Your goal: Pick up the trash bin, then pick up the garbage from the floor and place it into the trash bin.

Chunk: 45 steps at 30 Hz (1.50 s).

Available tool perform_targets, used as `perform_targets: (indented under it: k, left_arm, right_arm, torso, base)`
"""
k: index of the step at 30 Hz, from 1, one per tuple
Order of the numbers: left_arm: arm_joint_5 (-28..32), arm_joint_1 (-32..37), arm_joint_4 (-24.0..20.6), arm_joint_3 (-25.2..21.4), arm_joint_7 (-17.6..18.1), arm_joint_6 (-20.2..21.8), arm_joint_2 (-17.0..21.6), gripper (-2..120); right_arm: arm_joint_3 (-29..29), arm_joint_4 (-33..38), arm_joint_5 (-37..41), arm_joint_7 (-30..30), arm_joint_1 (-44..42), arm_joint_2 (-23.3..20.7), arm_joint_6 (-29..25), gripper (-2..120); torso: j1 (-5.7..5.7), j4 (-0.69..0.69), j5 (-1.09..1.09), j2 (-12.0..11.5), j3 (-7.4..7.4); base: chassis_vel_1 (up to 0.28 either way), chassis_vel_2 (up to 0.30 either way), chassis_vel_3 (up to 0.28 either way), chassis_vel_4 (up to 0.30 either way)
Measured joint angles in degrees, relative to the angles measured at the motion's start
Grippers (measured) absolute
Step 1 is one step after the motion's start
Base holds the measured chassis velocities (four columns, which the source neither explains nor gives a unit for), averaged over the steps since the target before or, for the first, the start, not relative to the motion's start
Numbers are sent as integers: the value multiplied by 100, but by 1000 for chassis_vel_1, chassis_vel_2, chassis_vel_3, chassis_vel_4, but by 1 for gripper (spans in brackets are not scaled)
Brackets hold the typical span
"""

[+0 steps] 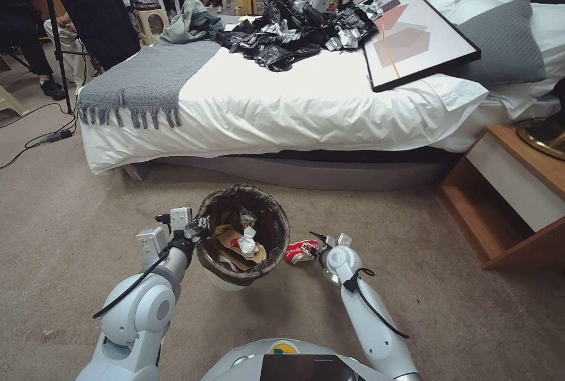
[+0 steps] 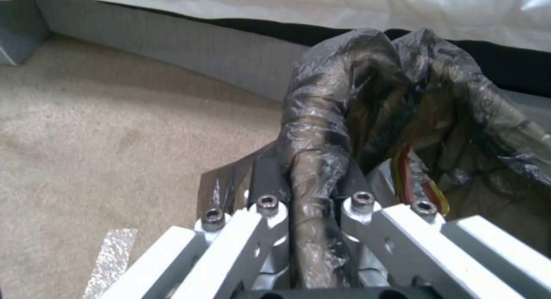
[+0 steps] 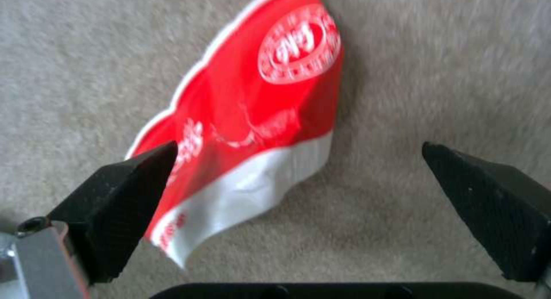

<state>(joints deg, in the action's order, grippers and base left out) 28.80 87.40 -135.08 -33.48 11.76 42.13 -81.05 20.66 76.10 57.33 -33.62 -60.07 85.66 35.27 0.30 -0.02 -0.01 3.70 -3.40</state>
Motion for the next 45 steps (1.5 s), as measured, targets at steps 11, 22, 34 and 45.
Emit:
perform_targets:
  k: [11, 22, 34, 45]
  left_arm:
    - [-19, -10, 15, 16, -21, 0, -4, 5]
    - [-60, 19, 16, 59, -82, 0, -23, 5]
    - [-137, 67, -1, 119, -131, 0, -62, 5]
    - [-154, 73, -11, 129, -134, 0, -45, 5]
  right_arm:
    - [147, -202, 115, -2, -157, 212, -31, 100]
    - [233, -329, 308, 4, -218, 576, -1, 100]
    - [248, -374, 244, 39, -237, 609, 67, 78]
    - [223, -260, 187, 100, -281, 545, 61, 48]
  torso:
    - [0, -1, 0, 0, 0]
    - [0, -2, -2, 0, 0]
    - [-1, -4, -3, 2, 1]
    - [0, 3, 7, -1, -1]
  base:
    - [0, 0, 0, 0]
    - [0, 0, 0, 0]
    - [0, 0, 0, 0]
    - [0, 0, 0, 0]
